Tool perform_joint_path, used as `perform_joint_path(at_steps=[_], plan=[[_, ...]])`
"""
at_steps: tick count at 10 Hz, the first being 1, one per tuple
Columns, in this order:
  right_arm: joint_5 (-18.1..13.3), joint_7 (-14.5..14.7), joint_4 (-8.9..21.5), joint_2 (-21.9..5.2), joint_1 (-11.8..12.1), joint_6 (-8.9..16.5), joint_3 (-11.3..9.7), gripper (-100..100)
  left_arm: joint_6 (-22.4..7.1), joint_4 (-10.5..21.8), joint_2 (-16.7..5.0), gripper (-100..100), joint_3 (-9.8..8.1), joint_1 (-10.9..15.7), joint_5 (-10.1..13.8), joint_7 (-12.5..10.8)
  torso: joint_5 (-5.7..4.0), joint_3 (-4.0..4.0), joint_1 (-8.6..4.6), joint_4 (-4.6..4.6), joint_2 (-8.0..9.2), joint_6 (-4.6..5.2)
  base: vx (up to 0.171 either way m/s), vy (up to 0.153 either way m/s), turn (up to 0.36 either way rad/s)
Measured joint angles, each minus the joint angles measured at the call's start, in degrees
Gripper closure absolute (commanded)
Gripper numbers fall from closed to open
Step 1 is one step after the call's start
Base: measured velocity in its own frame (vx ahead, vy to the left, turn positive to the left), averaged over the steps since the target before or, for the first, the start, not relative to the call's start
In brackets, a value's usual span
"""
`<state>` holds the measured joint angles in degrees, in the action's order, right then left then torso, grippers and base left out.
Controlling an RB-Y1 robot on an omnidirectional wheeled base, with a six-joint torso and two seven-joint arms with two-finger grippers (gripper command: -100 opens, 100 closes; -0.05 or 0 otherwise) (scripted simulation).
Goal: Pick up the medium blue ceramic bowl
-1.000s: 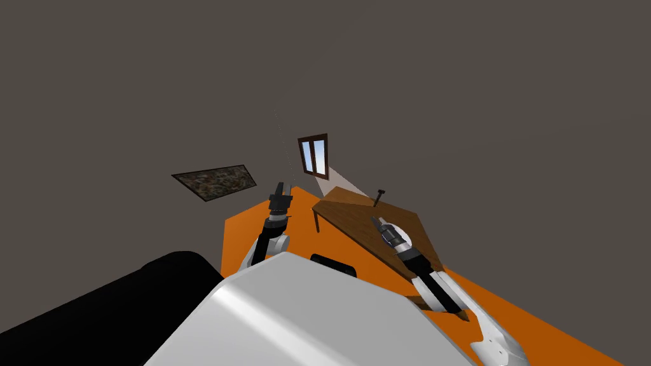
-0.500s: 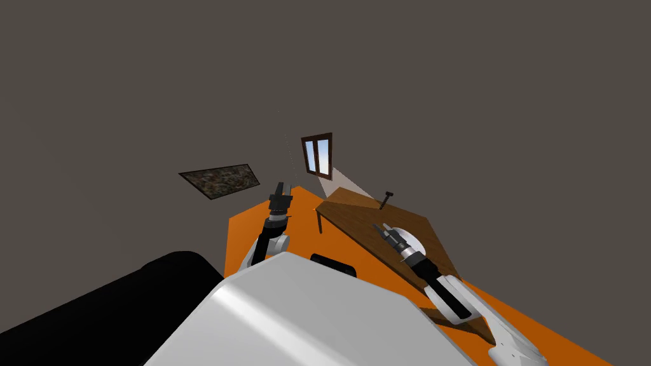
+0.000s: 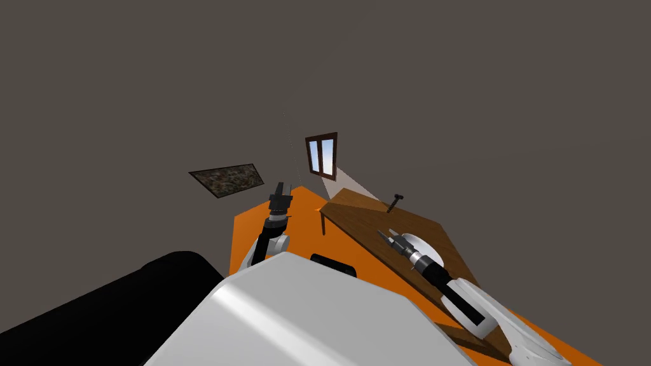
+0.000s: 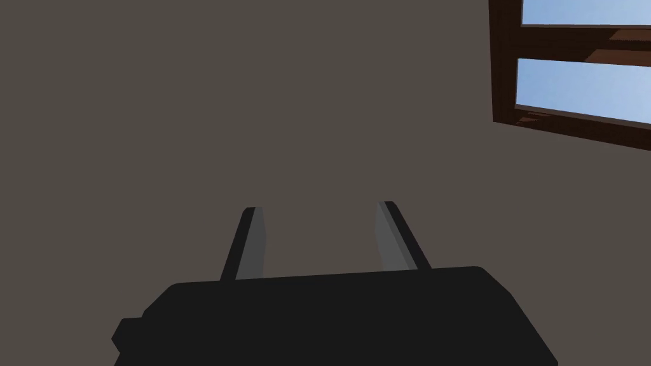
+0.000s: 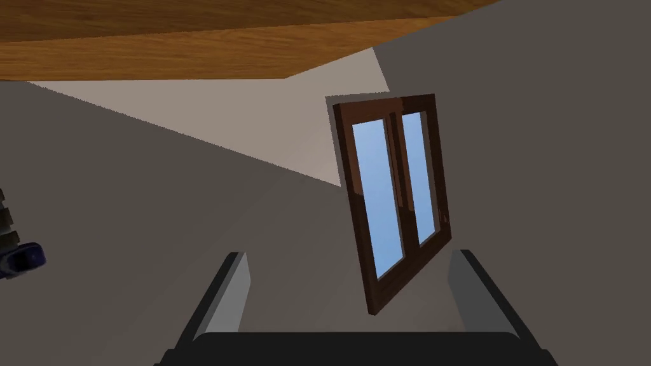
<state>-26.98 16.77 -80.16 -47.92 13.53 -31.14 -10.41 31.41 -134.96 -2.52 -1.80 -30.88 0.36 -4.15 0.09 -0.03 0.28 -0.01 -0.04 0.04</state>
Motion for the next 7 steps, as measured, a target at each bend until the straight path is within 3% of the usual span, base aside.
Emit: perform_joint_path(at_steps=[3, 5, 7], plan=[[-3.41, 1.48, 6.26, -3.60, -1.10, -0.74, -1.61, -100, 0.00, 0.00, 0.00, 0, 0.00, 0.00, 0.00, 0.00, 0.01, 0.00, 0.00, 0.00, -0.01, -0.01, 0.038, 0.091, 0.087], [-5.97, 1.96, 8.19, -6.90, -1.16, -0.14, -2.80, -100, 0.00, 0.00, 0.00, 0, 0.00, 0.00, 0.00, 0.00, 0.03, 0.00, 0.07, 0.00, -0.01, 0.02, 0.034, 0.068, 0.012], [-7.43, 2.82, 11.43, -8.01, -1.96, -0.95, -3.39, -100, 0.00, 0.00, 0.00, 0, 0.00, 0.00, 0.00, 0.00, -0.03, 0.04, -0.15, 0.02, 0.07, -0.02, 0.017, 0.036, 0.073]])
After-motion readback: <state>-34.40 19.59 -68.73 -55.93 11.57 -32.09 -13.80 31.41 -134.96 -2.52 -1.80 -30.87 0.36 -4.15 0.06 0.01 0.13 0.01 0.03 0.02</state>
